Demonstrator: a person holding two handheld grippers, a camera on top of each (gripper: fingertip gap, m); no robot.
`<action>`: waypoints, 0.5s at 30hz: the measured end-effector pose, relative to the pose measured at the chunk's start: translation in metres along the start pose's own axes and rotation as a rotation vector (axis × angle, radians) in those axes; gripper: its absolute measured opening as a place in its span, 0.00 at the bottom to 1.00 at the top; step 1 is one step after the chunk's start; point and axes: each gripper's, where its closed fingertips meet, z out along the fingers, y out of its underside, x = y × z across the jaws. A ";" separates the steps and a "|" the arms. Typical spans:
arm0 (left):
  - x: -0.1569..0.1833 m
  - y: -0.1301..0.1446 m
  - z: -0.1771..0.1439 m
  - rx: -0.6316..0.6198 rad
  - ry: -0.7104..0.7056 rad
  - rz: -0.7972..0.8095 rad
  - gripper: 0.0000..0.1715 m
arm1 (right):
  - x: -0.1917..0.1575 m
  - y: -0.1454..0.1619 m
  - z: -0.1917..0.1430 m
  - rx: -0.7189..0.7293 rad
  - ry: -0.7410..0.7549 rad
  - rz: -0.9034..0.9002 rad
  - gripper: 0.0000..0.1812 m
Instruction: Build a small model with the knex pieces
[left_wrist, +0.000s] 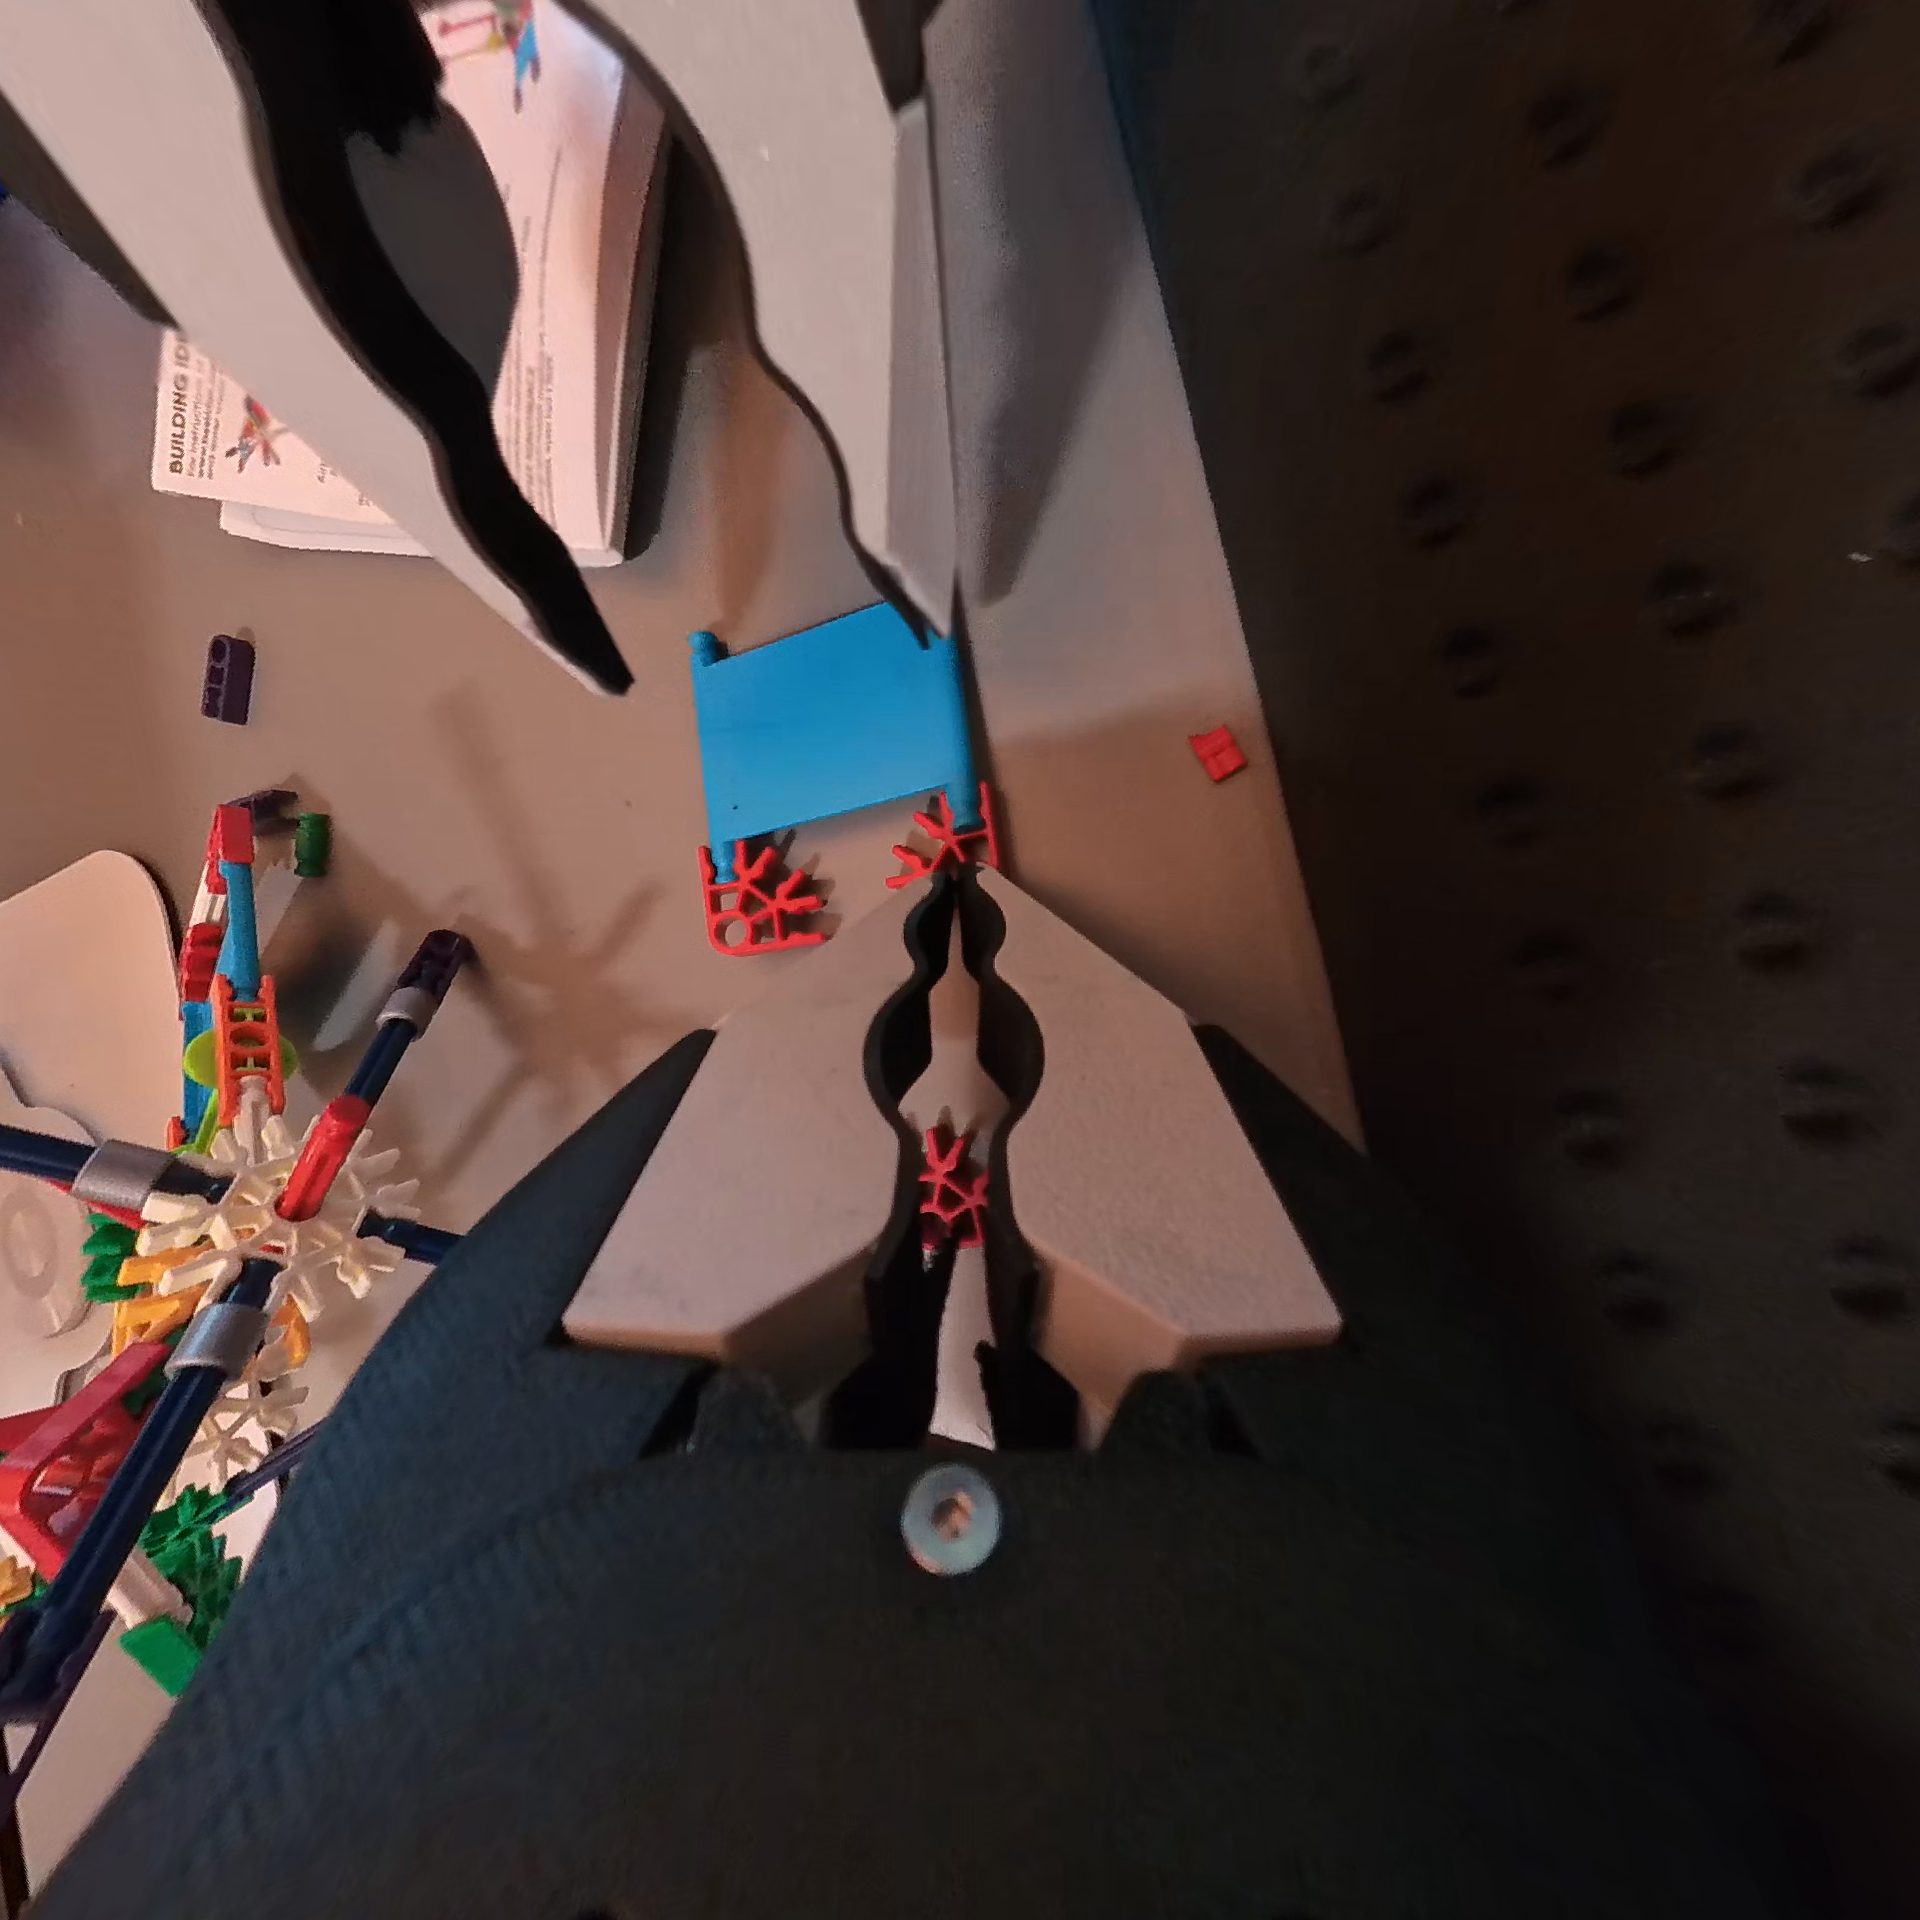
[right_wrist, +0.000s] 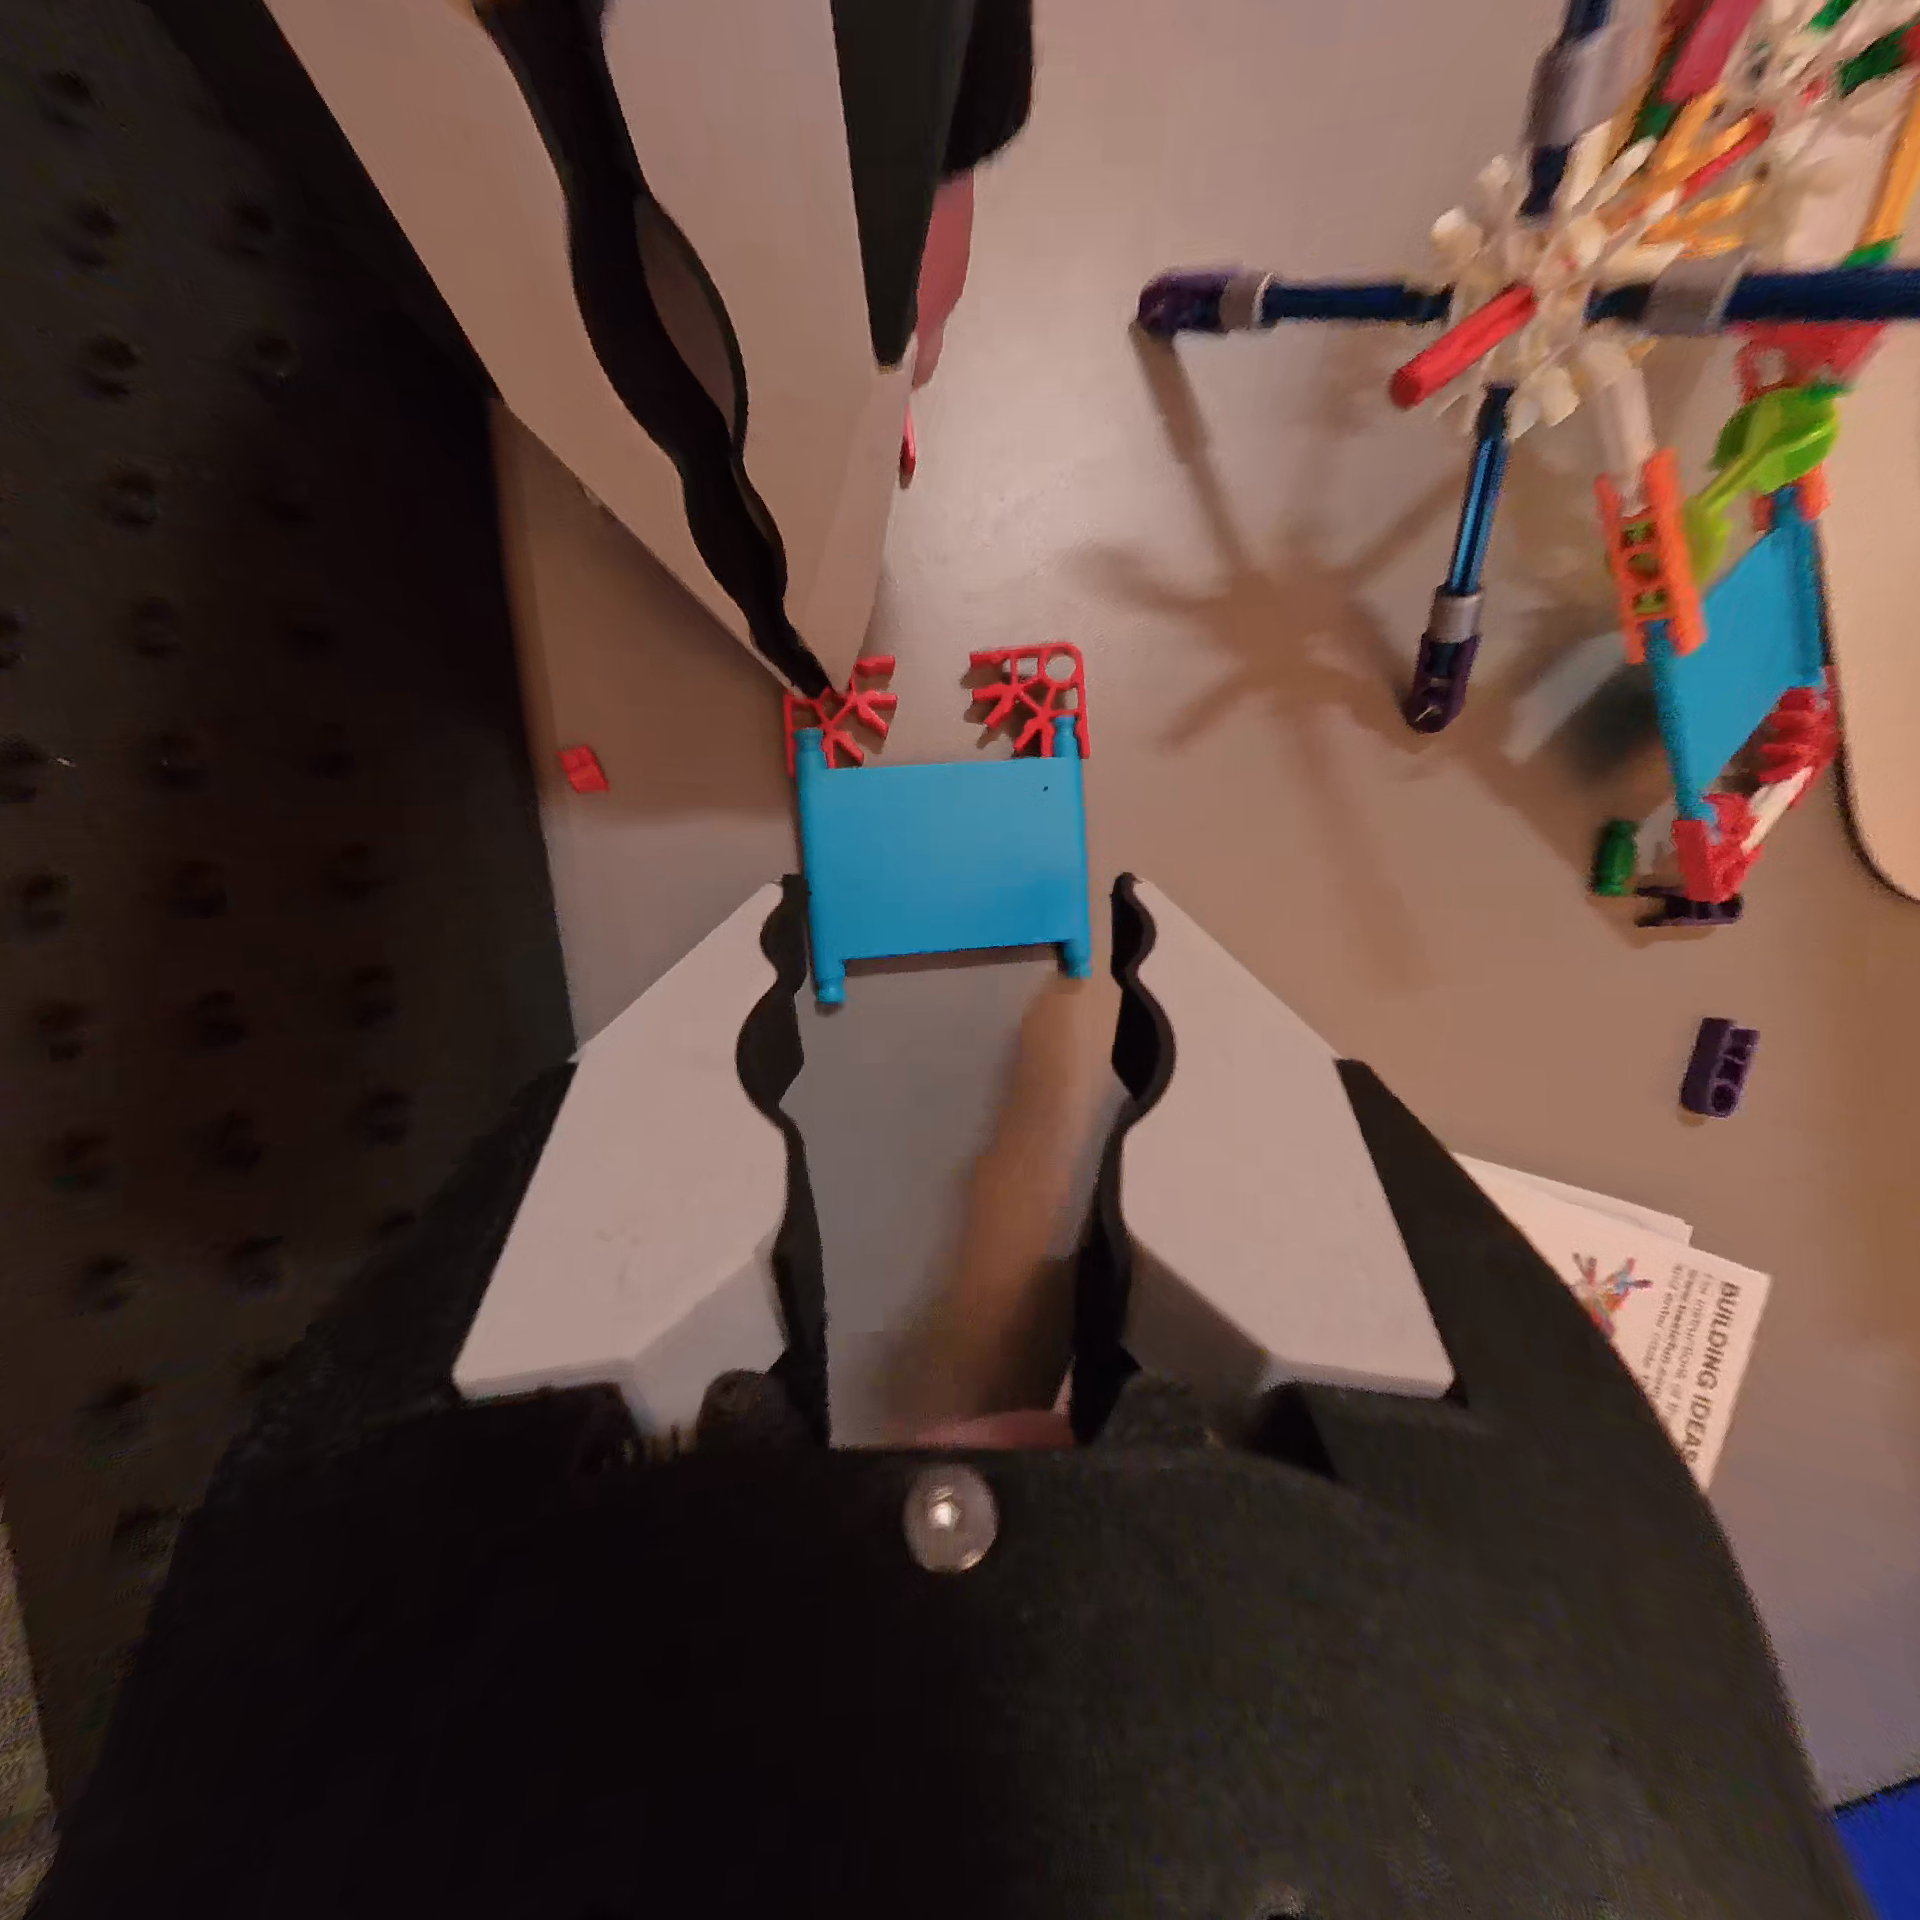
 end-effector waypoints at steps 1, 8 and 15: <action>0.000 0.000 0.000 0.000 0.001 -0.001 0.00 | -0.002 -0.007 -0.003 0.036 -0.008 -0.001 0.27; 0.000 0.000 0.000 0.000 -0.003 0.000 0.00 | -0.019 -0.014 0.016 0.055 -0.071 -0.025 0.01; 0.000 -0.001 0.000 -0.001 -0.006 0.002 0.00 | -0.025 -0.015 0.015 0.077 -0.103 -0.024 0.00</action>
